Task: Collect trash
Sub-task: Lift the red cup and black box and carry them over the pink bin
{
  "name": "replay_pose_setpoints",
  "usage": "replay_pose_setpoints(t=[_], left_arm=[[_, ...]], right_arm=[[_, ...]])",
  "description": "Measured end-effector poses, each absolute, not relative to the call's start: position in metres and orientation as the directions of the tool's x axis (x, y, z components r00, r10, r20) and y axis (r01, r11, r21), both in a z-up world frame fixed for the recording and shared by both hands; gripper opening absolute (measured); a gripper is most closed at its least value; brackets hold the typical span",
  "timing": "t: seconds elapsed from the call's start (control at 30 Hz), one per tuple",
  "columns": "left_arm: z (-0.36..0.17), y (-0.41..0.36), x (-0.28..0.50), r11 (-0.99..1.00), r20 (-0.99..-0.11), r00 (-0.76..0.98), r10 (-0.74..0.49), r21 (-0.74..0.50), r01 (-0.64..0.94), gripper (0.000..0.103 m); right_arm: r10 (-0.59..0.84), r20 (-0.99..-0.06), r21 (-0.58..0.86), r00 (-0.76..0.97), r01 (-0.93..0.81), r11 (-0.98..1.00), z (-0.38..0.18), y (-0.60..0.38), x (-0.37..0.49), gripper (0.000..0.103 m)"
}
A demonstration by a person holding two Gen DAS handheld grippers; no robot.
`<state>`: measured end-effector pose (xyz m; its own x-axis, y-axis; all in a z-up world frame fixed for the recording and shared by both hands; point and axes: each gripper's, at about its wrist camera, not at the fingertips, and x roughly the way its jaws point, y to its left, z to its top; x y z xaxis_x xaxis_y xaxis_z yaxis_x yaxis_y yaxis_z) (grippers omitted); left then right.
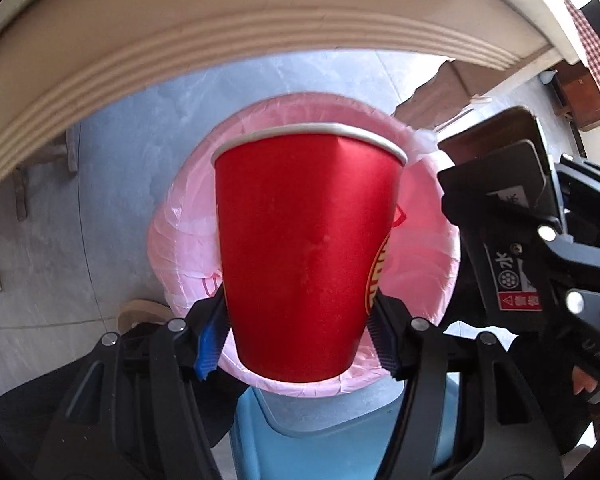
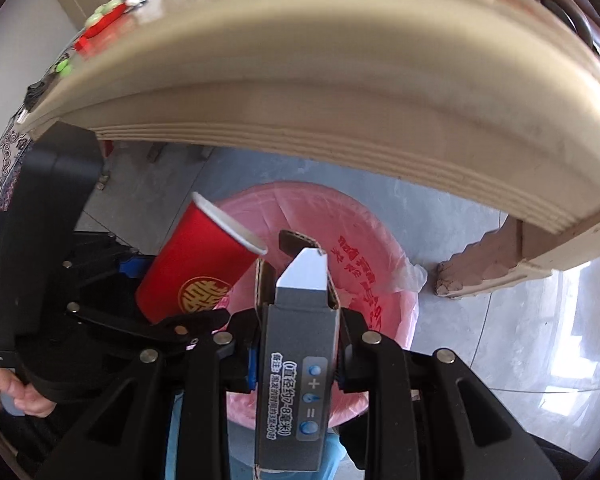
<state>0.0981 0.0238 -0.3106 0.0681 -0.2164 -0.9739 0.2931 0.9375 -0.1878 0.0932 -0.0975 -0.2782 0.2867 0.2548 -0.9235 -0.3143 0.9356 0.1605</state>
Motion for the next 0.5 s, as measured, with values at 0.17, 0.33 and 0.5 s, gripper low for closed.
replay_pose_setpoints(t=[0.17, 0.33, 0.5], left_arm=[[-0.33, 0.027, 0.107, 0.941, -0.973, 0.015, -0.23, -0.219, 0.257, 0.06], [-0.35, 0.026, 0.113, 0.935, -0.966, -0.038, -0.254, -0.255, 0.246, 0.06], [-0.362, 0.026, 0.118, 0.933, -0.964, -0.07, -0.255, -0.265, 0.245, 0.06]], right_arm=[[0.245, -0.937, 0.166, 0.249, -0.298, 0.94, -0.305, -0.098, 0.095, 0.026], [0.253, -0.944, 0.189, 0.213, -0.283, 0.94, -0.322, -0.099, 0.1, 0.026], [0.263, -0.947, 0.212, 0.182, -0.258, 0.943, -0.335, -0.103, 0.104, 0.026]])
